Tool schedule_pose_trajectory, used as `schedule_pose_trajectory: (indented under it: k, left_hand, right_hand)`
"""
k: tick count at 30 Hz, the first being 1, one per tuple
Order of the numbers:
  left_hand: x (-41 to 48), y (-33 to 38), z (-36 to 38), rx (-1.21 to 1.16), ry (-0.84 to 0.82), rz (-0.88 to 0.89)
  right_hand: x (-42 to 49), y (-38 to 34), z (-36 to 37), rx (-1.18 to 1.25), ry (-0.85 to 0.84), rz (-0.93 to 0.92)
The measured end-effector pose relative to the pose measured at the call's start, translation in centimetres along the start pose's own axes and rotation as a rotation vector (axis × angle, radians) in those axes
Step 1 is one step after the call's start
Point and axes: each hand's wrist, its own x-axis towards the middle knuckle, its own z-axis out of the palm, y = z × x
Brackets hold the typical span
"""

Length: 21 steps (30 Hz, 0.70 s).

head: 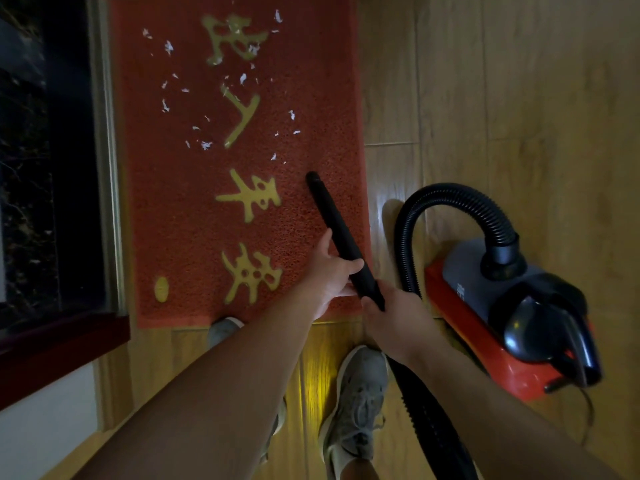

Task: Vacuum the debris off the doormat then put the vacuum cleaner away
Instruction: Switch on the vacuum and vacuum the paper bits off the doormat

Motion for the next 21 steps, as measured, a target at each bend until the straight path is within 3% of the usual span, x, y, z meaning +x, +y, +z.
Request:
schedule_pose_trajectory:
  k: [21]
  left_hand:
    - [1.5, 5.6, -6.6, -0.045, 0.102, -0.018]
  right_hand:
    - [4.5, -7.6, 0.8, -0.092, -0.047, -0.102]
